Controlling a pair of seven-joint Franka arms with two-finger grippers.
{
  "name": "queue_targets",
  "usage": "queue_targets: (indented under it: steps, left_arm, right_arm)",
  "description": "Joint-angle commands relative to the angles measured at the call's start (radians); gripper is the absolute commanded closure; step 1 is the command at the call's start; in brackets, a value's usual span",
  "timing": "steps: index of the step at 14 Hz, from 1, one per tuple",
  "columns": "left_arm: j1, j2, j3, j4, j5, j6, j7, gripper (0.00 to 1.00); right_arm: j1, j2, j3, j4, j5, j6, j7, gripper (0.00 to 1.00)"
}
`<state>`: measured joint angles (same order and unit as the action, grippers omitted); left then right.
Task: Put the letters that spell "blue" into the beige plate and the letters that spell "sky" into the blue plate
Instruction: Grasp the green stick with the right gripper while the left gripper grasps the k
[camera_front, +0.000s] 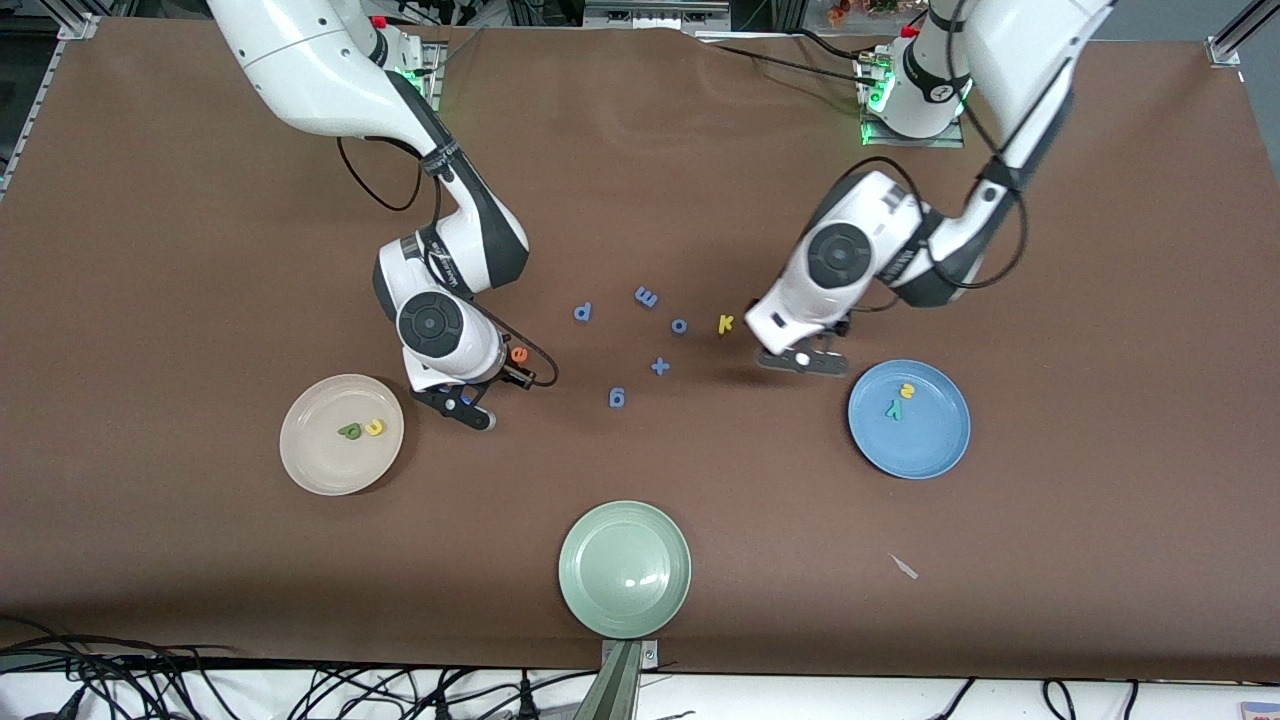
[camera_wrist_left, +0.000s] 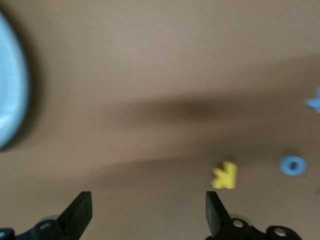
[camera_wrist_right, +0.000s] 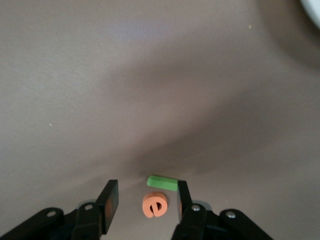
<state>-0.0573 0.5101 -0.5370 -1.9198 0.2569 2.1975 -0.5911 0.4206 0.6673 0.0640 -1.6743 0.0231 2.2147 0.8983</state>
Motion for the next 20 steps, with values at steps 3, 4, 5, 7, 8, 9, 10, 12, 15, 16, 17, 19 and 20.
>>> queue_targets:
  steps: [3, 4, 5, 7, 8, 9, 10, 12, 15, 16, 17, 19, 20]
  left_arm:
    - [-0.071, 0.073, 0.006, 0.002, -0.002, 0.091, -0.073, 0.00]
    - [-0.084, 0.088, 0.009, 0.001, 0.005, 0.105, -0.088, 0.00]
    - [-0.085, 0.099, 0.009, -0.002, 0.007, 0.125, -0.096, 0.01]
    - [-0.101, 0.114, 0.009, -0.016, 0.007, 0.158, -0.095, 0.10]
    - [-0.119, 0.132, 0.014, -0.019, 0.010, 0.175, -0.096, 0.19]
    - [-0.125, 0.143, 0.020, -0.021, 0.030, 0.191, -0.096, 0.28]
    - [-0.121, 0.151, 0.022, -0.021, 0.057, 0.197, -0.096, 0.34]
    - [-0.121, 0.154, 0.022, -0.019, 0.102, 0.197, -0.101, 0.51]
    - [-0.108, 0.148, 0.022, -0.021, 0.105, 0.195, -0.099, 0.85]
    - [-0.102, 0.142, 0.022, -0.019, 0.107, 0.188, -0.098, 0.94]
    - [-0.092, 0.128, 0.022, -0.019, 0.107, 0.179, -0.096, 0.96]
    - [-0.070, 0.094, 0.020, -0.016, 0.107, 0.134, -0.087, 0.96]
    - [-0.067, 0.071, 0.019, -0.008, 0.107, 0.098, -0.084, 0.96]
  right_arm:
    - [-0.006, -0.012, 0.010, -0.105, -0.009, 0.101, 0.007, 0.44]
    - [-0.006, -0.012, 0.010, -0.105, -0.009, 0.102, 0.007, 0.44]
    - [-0.006, -0.012, 0.010, -0.105, -0.009, 0.102, 0.007, 0.44]
    - [-0.006, -0.011, 0.010, -0.105, -0.008, 0.103, 0.008, 0.45]
    - [-0.006, -0.011, 0.011, -0.105, -0.008, 0.103, 0.007, 0.46]
    - [-0.006, -0.011, 0.011, -0.105, -0.008, 0.103, 0.007, 0.51]
    - [-0.006, -0.009, 0.011, -0.107, -0.009, 0.103, 0.007, 0.54]
    - [-0.006, -0.011, 0.010, -0.110, -0.009, 0.103, 0.002, 0.61]
    - [-0.006, -0.014, 0.010, -0.110, -0.011, 0.099, -0.007, 0.65]
    - [-0.006, -0.014, 0.010, -0.110, -0.011, 0.097, -0.009, 0.65]
    - [-0.006, -0.015, 0.010, -0.110, -0.011, 0.097, -0.009, 0.65]
    - [-0.006, -0.021, 0.010, -0.105, -0.011, 0.094, -0.019, 0.65]
    - [-0.008, -0.029, 0.007, -0.097, -0.011, 0.088, -0.047, 0.65]
